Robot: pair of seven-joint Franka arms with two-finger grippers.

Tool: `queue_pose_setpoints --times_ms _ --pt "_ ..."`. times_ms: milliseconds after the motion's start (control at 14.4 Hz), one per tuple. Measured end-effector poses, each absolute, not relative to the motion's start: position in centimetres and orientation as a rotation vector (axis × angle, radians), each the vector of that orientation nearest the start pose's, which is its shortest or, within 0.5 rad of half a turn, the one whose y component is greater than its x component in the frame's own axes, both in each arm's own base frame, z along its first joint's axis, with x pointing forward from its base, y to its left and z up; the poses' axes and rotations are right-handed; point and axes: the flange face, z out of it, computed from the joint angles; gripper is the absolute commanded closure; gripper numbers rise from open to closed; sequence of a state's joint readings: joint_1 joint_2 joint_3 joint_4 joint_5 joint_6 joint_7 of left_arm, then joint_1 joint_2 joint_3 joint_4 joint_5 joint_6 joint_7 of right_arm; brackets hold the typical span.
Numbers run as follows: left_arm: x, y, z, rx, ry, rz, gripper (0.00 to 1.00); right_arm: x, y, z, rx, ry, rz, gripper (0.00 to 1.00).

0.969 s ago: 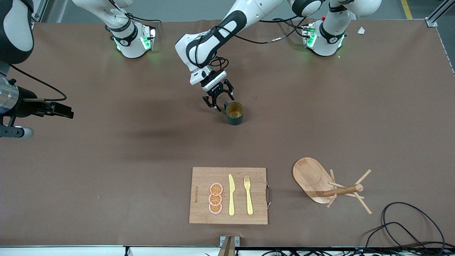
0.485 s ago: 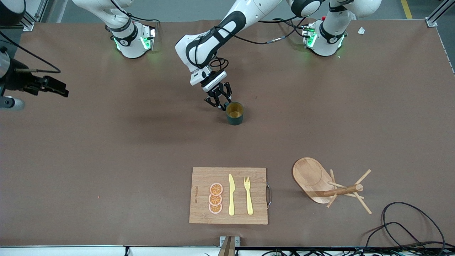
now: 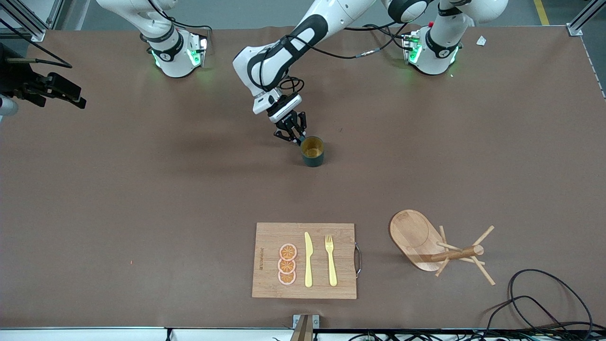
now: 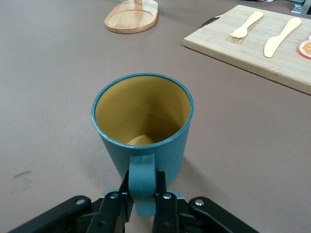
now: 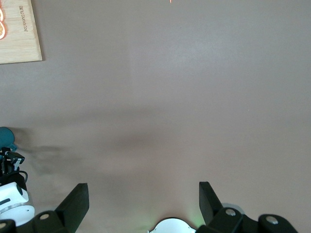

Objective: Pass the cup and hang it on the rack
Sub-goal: 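Lower the left gripper over the mug and grasp its handle, then lift the mug with the left gripper and carry it to the rack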

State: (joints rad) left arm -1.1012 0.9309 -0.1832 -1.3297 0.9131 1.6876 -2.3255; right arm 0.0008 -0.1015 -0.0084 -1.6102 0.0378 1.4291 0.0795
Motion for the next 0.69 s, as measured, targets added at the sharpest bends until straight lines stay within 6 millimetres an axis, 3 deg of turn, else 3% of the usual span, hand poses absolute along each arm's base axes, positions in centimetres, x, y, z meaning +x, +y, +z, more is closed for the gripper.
queue_pose_setpoints --times_ms 138,277,485,692 --pt "30.7 -63.0 17.8 -2.437 -0.888 -1.089 1.00 50.0 -0.2 65.7 -3.100 0.134 0.118 0.00" --pt "33.7 -62.6 21.7 -2.450 -0.924 -1.057 1.00 49.2 -0.2 66.8 -3.100 0.134 0.089 0.00" --pt "39.5 -60.0 31.4 -2.510 -0.992 -0.908 1.00 49.0 -0.4 67.0 -3.098 0.139 0.081 0.00" --pt "44.5 -55.3 41.0 -2.590 -1.078 -0.742 1.00 49.1 -0.3 66.8 -3.088 0.137 0.085 0.00"
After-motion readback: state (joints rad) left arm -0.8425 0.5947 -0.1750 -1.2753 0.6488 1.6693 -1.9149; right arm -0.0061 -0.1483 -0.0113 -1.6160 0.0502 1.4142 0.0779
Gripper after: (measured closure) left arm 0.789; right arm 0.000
